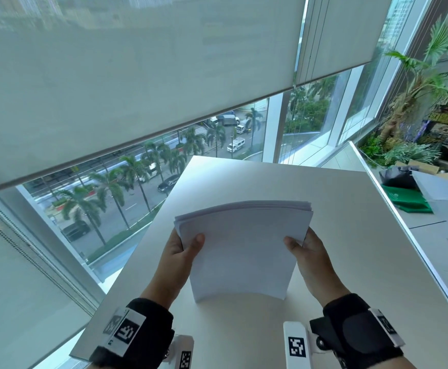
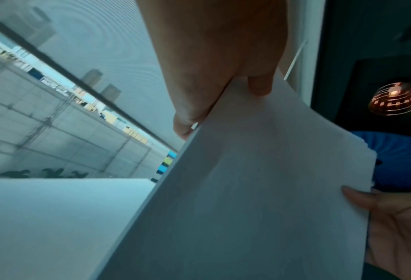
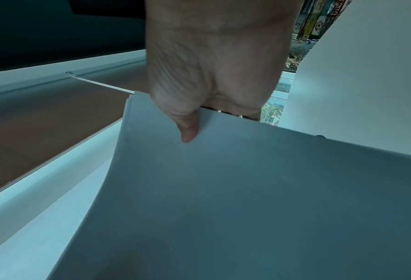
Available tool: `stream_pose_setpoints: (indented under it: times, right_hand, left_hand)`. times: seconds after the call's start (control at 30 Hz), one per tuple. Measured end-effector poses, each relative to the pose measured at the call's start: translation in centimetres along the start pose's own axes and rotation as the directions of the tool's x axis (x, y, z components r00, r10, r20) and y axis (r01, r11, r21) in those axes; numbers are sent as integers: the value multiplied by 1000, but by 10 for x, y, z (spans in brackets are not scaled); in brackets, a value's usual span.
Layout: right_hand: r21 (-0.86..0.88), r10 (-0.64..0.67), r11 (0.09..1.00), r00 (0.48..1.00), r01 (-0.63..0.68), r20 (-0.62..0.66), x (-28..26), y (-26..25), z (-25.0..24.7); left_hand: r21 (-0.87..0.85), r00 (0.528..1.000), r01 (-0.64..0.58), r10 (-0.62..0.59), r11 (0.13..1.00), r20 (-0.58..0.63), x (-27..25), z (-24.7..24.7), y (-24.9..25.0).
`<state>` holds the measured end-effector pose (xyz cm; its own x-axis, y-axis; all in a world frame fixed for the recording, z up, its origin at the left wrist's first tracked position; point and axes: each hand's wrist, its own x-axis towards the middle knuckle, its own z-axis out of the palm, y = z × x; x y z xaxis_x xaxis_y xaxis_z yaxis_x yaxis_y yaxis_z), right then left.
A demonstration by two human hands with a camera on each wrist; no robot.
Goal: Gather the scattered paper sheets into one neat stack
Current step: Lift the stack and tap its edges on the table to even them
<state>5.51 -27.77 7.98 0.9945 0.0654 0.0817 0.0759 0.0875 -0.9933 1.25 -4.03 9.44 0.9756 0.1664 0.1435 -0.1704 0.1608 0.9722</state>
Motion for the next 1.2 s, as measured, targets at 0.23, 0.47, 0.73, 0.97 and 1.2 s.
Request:
stream_pose_setpoints:
  times: [0.23, 0.47, 0.73, 0.97, 1.2]
  right_hand:
    - [44, -100, 994, 995, 100, 1, 0, -11, 1]
    - [70, -95, 993, 995, 96, -8, 5, -5, 2]
    - [42, -56, 998, 998, 55, 5, 5, 2, 3]
    - [61, 82, 994, 992, -88, 97, 3, 16, -3]
    - [88, 113, 989, 988, -123, 109, 0, 28, -5]
  left_hand:
    - [76, 989, -134, 138, 988, -57, 9, 3, 27]
    - [39, 996, -83, 84, 996, -28, 11, -1, 16]
    - [36, 1000, -7, 7, 999, -6, 13, -3, 17]
    - [71, 998, 69, -69, 995, -1, 11, -7, -1]
    - [84, 985, 175, -174, 981, -8, 9, -12, -20]
